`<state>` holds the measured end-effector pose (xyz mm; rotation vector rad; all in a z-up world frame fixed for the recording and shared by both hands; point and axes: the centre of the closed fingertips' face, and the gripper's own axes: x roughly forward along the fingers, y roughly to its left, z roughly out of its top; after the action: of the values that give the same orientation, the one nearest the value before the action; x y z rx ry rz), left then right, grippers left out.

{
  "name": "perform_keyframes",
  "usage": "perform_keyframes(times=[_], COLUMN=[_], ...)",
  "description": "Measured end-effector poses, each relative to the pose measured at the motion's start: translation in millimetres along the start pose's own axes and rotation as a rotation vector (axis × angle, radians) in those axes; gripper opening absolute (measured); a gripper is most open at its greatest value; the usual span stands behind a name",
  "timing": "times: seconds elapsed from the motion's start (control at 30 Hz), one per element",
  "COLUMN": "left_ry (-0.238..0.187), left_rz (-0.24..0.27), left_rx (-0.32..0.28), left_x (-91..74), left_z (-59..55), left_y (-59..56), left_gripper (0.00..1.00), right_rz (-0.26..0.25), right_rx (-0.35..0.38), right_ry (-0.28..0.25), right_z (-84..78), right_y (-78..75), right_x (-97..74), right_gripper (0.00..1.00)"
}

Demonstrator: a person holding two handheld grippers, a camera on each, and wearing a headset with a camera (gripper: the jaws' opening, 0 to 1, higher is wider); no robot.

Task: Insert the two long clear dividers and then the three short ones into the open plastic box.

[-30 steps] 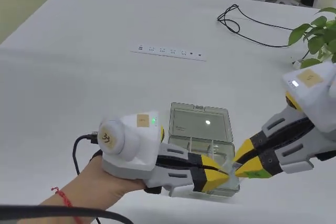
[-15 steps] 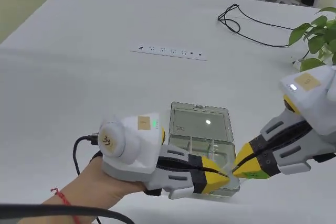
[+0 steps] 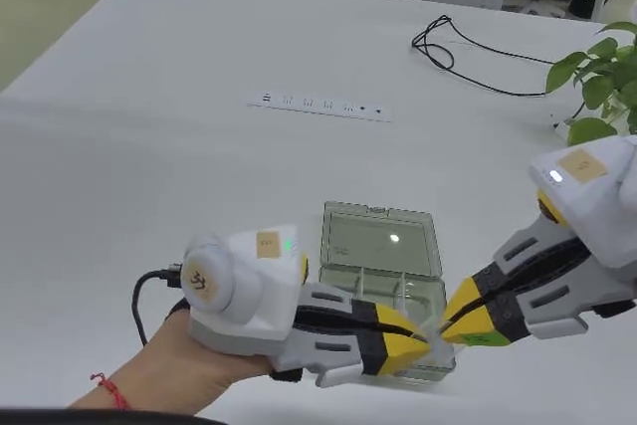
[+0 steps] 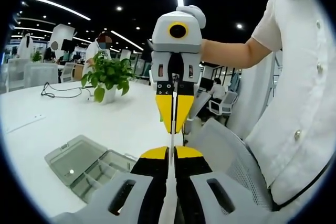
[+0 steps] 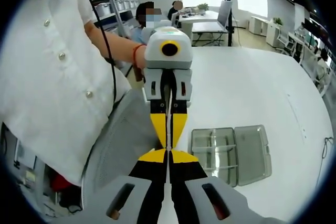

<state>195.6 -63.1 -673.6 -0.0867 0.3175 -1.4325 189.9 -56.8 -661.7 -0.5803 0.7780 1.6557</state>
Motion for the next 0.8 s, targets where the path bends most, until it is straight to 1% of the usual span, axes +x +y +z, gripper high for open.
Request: perform_keyframes(times=[0.27,0.43,0.6,0.67,0.8], left_ry=[0.001,0.005,0.006,0.006,0.02], left_rz=[0.037,0.067,0.1,0.112,0.131], left_rx=[-0.01,-0.015,-0.019,-0.022,-0.02], left_x=[-5.4,-12.0,-18.4,-21.1,-25.5], left_z=[-2.2,-5.3,-8.3,-9.5,-13.7], left_y=[6.8,12.0,18.5,21.1,25.0], left_gripper=[0.06,0.1,0.15,0.17,0.2], right_rz=[-0.033,-0.059,-0.096,-0.103,-0.12], right_rx=[0.006,0.008,0.016,0.015,0.017], right_ry=[0.007,0.012,0.031,0.04,0.054], right_z=[-5.7,-8.3,-15.3,-17.8,-22.2], right_y=[-8.1,-13.3,-22.9,-25.3,-31.6], right_x=[-6.6,-10.4,-12.6,-12.7,-13.3], right_gripper=[0.03,0.03,0.03,0.03,0.03])
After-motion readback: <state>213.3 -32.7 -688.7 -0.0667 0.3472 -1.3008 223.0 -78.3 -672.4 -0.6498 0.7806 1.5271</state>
